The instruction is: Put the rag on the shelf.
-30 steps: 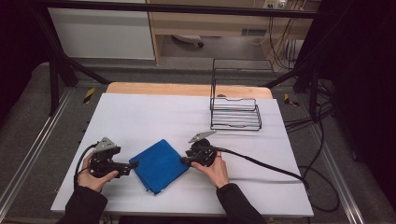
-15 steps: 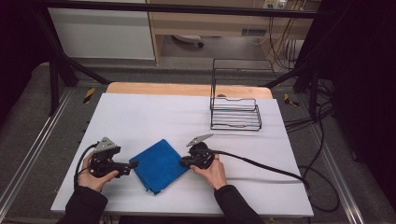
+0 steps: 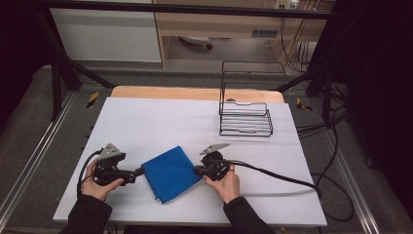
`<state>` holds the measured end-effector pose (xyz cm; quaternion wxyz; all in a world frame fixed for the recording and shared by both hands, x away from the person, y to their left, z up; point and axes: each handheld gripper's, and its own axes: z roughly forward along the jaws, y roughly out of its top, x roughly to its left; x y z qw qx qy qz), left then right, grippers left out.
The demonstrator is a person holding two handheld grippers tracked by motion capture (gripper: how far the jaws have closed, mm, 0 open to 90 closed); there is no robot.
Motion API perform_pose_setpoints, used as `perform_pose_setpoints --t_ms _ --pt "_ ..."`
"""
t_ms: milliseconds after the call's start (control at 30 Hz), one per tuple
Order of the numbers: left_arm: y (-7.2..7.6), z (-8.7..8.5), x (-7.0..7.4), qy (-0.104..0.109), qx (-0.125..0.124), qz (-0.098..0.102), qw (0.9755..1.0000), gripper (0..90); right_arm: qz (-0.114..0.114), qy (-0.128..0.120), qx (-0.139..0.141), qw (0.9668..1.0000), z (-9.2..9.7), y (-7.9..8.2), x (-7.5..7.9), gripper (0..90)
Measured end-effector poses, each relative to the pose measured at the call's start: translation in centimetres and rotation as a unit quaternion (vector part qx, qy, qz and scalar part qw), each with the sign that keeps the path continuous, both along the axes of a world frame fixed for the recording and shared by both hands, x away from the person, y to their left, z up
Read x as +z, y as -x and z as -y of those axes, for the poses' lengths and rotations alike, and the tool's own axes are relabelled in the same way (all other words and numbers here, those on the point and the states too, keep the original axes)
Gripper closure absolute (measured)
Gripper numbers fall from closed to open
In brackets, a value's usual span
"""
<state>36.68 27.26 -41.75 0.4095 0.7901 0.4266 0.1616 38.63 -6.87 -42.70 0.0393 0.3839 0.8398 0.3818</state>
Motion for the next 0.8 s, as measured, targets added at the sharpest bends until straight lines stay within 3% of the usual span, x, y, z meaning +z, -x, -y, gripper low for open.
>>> perform_pose_setpoints --t_ms 167,433,633,700,800 --pt "0.1 0.2 0.0 0.0 -0.003 0.002 1.0 4.0 0.001 0.006 -0.026 0.9996 2.5 1.2 0.4 88.0" --pt "0.1 0.3 0.0 -0.002 -0.003 0.001 1.0 4.0 -0.009 0.001 -0.062 0.9981 6.8 3.3 -0.2 87.7" --pt "0.1 0.4 -0.1 -0.004 -0.004 0.002 1.0 4.0 -0.004 0.017 -0.069 0.9974 7.9 4.9 -0.3 87.0" --pt "0.1 0.4 -0.1 -0.004 -0.005 0.002 1.0 4.0 -0.008 0.018 -0.069 0.9974 8.1 5.0 -0.7 82.5" --pt "0.1 0.4 -0.1 -0.004 -0.006 0.002 1.0 4.0 0.011 0.014 -0.068 0.9976 8.2 4.5 -0.7 64.3"
